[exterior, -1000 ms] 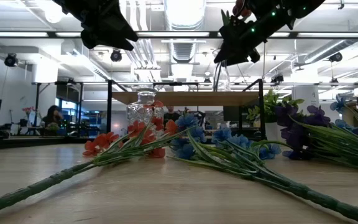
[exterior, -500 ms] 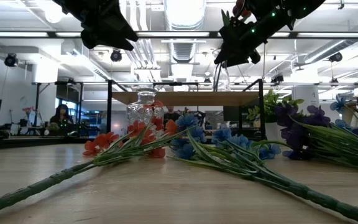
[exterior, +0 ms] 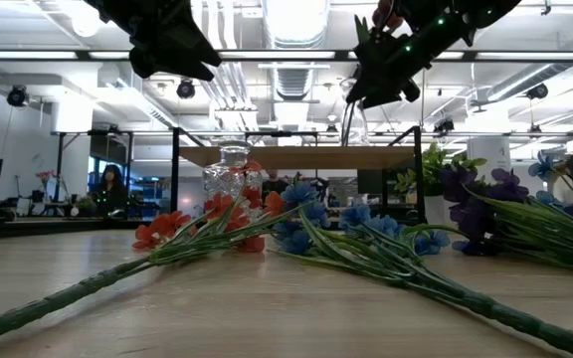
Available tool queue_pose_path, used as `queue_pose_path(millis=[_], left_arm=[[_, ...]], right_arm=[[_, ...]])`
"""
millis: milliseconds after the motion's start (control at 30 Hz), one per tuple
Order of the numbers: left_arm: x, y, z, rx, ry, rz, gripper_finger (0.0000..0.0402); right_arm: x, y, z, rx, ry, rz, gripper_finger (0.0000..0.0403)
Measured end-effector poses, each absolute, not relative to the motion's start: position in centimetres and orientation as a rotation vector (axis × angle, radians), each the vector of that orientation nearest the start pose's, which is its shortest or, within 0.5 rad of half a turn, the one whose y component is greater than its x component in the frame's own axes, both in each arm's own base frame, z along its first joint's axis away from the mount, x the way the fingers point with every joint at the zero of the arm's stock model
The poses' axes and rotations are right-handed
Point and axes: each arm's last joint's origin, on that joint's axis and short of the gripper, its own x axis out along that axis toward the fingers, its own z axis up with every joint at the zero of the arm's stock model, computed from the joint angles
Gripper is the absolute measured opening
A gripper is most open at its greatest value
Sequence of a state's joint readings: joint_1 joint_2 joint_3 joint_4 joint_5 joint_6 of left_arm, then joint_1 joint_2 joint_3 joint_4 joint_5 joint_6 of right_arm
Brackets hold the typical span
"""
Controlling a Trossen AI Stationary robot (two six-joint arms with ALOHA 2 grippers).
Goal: Pick and place flowers into a vace then onto a shelf
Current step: Put the right transparent vase with flowers on the shelf, then put the orange flowers into the transparent vase
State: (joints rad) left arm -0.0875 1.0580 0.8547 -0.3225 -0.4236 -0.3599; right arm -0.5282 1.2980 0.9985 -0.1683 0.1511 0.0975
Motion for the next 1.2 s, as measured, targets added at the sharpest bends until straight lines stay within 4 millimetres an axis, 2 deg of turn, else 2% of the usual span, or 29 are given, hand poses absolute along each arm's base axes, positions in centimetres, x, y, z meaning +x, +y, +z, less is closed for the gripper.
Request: queue_pose_path(millis=[533, 867, 1000, 1200], left_arm=[[22.4, -0.8, 29.6, -0.215, 0.445, 0.415, 0.0183], [22.4, -0.8, 29.5, -0.215, 0.445, 0.415, 0.0183], [22.4, -0.8, 29.5, -0.215, 0.445, 0.416, 0.0183], [22.4, -0.8, 29.5, -0.215, 0.445, 0.415, 0.0183]], right_arm=[[24.4, -14.2, 29.7, 0.191, 0.485, -0.673, 0.0219], [22.8, -13.3, 31.0, 0.185, 0.473, -0.672, 0.0219], [21.7, -12.3, 31.5, 0.194, 0.509, -0.652, 0.0219], [19.8, -9.6, 32.3, 0.238, 0.564, -0.59, 0.0219]])
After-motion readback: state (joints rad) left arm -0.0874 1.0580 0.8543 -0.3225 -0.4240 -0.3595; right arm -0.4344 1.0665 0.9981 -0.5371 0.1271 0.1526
